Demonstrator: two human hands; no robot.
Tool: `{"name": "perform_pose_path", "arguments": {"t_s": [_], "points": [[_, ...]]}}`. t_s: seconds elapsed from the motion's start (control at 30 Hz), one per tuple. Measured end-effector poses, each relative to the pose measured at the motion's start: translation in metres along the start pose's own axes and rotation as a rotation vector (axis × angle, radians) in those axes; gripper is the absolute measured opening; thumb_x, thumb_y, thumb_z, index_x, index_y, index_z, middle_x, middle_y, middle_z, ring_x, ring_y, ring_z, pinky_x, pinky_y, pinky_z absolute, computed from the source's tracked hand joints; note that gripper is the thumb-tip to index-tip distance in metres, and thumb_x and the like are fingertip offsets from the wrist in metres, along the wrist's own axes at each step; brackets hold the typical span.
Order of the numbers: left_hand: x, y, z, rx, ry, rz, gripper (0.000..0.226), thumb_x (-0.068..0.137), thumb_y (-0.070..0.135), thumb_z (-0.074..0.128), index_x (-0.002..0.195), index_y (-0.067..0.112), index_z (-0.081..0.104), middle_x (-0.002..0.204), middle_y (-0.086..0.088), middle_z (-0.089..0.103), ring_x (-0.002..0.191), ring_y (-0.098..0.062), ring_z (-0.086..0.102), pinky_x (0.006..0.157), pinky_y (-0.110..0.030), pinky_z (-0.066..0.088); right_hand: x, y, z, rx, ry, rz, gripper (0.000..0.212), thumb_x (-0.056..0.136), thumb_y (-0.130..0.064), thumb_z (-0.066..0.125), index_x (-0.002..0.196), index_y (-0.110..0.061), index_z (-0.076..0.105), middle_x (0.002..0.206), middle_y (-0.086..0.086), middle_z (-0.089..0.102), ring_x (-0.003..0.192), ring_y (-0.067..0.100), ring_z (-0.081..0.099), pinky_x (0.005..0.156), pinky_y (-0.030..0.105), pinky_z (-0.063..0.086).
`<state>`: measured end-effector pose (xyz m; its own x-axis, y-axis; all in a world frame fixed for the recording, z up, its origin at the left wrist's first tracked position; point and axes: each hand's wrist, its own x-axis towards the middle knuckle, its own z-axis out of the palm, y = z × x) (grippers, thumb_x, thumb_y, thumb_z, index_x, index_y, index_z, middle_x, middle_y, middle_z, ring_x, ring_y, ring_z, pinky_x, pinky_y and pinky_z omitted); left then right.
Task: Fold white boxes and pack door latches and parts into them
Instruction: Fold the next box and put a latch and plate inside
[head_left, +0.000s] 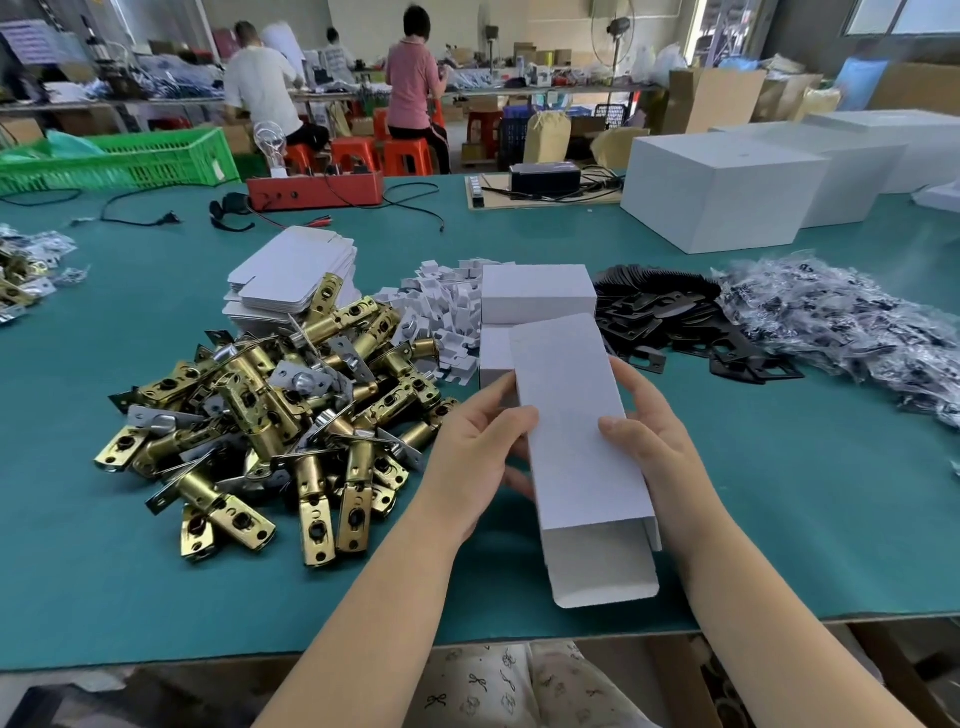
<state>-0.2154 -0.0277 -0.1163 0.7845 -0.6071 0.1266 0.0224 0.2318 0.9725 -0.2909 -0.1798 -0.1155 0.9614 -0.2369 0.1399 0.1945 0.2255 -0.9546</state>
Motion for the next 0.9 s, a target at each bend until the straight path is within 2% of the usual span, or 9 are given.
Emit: {"name": "perform_pose_path", "arguments": {"t_s": [0.17,0.27,0.37,0.5,0.6,0.67,0.7,0.8,0.9], "points": [[0.0,0.0,0.0,0.024,0.004,-0.025,0.038,0.075,0.038,0.056,0.11,0.046,0.069,0.098,0.004,0.071,0.077,-0.012,0.063,0.054,-0.028,0.053,0.003,0.002,0.0,-0.023,0.0,0.007,0.056,0.077,-0.019,0.059,0.131,-0.027,0.049,0.105,0.011,0.071,0.088,0.032,0.068,0.076,0.046,0.058],[-0.001,0.001,0.002,0.001,0.005,-0.04,0.034,0.082,0.032,0.056,0.11,0.046,0.07,0.107,-0.001,0.071,0.085,-0.016,0.063,0.066,-0.034,0.054,0.004,0.004,-0.002,-0.036,0.052,0.014,0.044,0.076,-0.021,0.063,0.12,-0.023,0.053,0.097,0.01,0.073,0.086,0.031,0.068,0.077,0.049,0.056],[0.0,0.001,0.004,-0.058,0.04,-0.069,0.035,0.087,0.029,0.057,0.117,0.042,0.066,0.113,0.004,0.071,0.089,-0.015,0.065,0.072,-0.032,0.055,0.005,0.005,-0.002,-0.062,0.103,-0.017,0.038,0.077,-0.02,0.071,0.111,-0.021,0.054,0.091,0.008,0.073,0.08,0.027,0.069,0.073,0.045,0.056],[0.0,0.0,0.0,-0.028,-0.019,-0.131,0.038,0.082,0.029,0.06,0.118,0.037,0.065,0.111,-0.001,0.072,0.093,-0.027,0.061,0.072,-0.037,0.053,0.01,0.008,-0.001,0.066,0.237,-0.053,0.028,0.093,-0.031,0.054,0.12,-0.022,0.057,0.101,0.007,0.07,0.09,0.028,0.065,0.081,0.047,0.052],[0.002,0.001,-0.002,-0.101,-0.088,-0.208,0.035,0.087,0.026,0.053,0.118,0.029,0.068,0.115,-0.006,0.071,0.103,-0.03,0.064,0.084,-0.041,0.055,0.013,0.009,-0.005,0.154,0.309,-0.011,0.031,0.099,-0.03,0.042,0.128,-0.031,0.055,0.076,0.004,0.062,0.074,0.023,0.058,0.072,0.035,0.049],[0.0,0.002,-0.004,-0.146,-0.123,-0.191,0.032,0.094,0.026,0.049,0.119,0.023,0.07,0.108,-0.006,0.069,0.095,-0.022,0.063,0.081,-0.036,0.052,0.013,0.008,-0.005,0.059,0.285,-0.036,0.037,0.097,-0.013,0.043,0.131,-0.025,0.05,0.067,-0.004,0.061,0.06,0.013,0.056,0.056,0.023,0.048],[-0.001,0.002,-0.006,-0.144,-0.141,-0.174,0.032,0.098,0.027,0.047,0.121,0.02,0.068,0.105,-0.007,0.068,0.09,-0.018,0.062,0.076,-0.031,0.053,0.013,0.007,-0.004,0.023,0.241,-0.054,0.039,0.095,-0.008,0.046,0.132,-0.02,0.049,0.073,-0.003,0.066,0.061,0.012,0.059,0.054,0.023,0.049],[-0.001,-0.001,-0.01,-0.201,-0.223,-0.229,0.038,0.094,0.028,0.056,0.127,0.01,0.062,0.116,-0.02,0.064,0.072,-0.013,0.063,0.06,-0.022,0.05,0.011,0.008,0.0,-0.055,0.099,-0.091,0.054,0.085,-0.019,0.063,0.136,-0.012,0.045,0.112,0.006,0.067,0.09,0.019,0.066,0.071,0.03,0.054],[0.002,0.002,-0.011,-0.315,-0.279,-0.448,0.069,0.073,0.027,0.07,0.132,-0.003,0.05,0.126,-0.034,0.056,0.059,-0.014,0.062,0.052,-0.021,0.052,0.009,0.009,0.002,-0.078,0.012,-0.051,0.065,0.083,-0.028,0.064,0.141,-0.018,0.038,0.109,0.003,0.069,0.102,0.025,0.064,0.084,0.042,0.054]]}}
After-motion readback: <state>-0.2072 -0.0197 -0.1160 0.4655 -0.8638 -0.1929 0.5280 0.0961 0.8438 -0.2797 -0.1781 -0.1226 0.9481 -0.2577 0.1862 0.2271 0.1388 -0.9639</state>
